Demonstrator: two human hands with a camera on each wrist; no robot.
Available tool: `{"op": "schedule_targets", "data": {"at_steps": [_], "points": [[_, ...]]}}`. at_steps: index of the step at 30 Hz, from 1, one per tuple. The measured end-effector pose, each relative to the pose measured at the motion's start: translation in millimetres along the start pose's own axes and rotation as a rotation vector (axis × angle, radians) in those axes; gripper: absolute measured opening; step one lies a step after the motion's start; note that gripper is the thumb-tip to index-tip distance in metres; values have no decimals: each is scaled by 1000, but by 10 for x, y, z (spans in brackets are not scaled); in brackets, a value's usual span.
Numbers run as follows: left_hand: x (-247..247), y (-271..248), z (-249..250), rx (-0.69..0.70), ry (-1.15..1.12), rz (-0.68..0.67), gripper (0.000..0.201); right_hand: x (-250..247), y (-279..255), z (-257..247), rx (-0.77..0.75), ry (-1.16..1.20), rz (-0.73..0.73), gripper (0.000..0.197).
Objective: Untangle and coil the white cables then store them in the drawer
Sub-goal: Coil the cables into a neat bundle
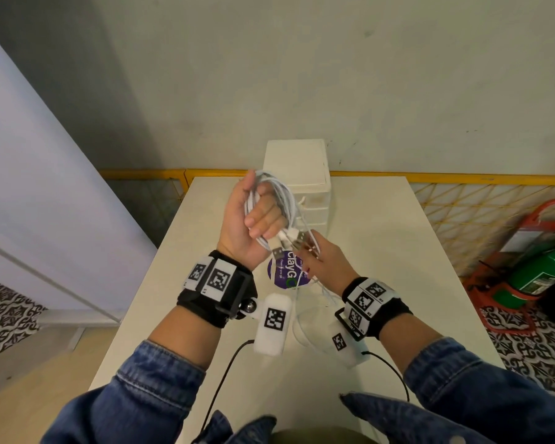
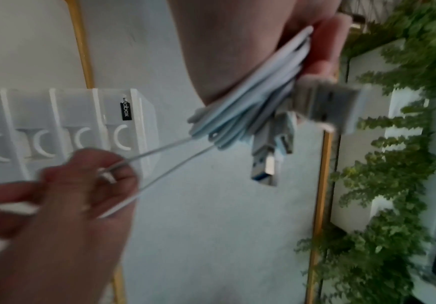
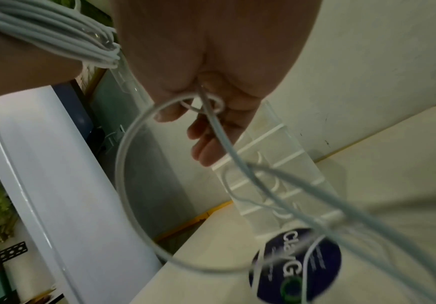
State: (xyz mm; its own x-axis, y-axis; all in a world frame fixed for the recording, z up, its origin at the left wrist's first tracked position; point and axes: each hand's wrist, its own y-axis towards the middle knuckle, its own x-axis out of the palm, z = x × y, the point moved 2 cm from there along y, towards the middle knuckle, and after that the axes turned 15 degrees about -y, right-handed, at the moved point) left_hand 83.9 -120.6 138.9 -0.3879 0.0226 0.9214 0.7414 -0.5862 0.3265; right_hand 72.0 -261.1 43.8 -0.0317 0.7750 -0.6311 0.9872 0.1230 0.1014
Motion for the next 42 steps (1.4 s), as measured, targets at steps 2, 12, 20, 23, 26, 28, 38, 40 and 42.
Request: {"op": "schedule_targets", "data": {"at_steps": [2,12,20,23,26,28,38,40,42], "points": [[43,44,137,124,18,15,36,60,-68,50,7,-18,-45,6],[65,87,560,804,363,559,41,272,-181,-50,-138,-229,-169,29],[-310,-155,657,805,1186,749,18,178,-221,-147,-378,-361,-177,26],[-389,-178,616,698,1475,692,22,109,-220,-233,-409,-392,-109,34],[-495,-165,500,333,1679,595,44,-53,-148,-323,-393,-375,21,36],[-545,-182,391,35,1661,501,48,-184,-96,-357,-409,-409,115,41],[-416,-266,-94,-399,955,338,36,-455,130,-177,-338,-328,271,27],[-372,-245,-95,-371,877,310,36,-425,127,-156,-341,-327,240,31],[-315,-201,-68,-325,763,261,40,-366,108,-119,-279,-266,174,27]]}}
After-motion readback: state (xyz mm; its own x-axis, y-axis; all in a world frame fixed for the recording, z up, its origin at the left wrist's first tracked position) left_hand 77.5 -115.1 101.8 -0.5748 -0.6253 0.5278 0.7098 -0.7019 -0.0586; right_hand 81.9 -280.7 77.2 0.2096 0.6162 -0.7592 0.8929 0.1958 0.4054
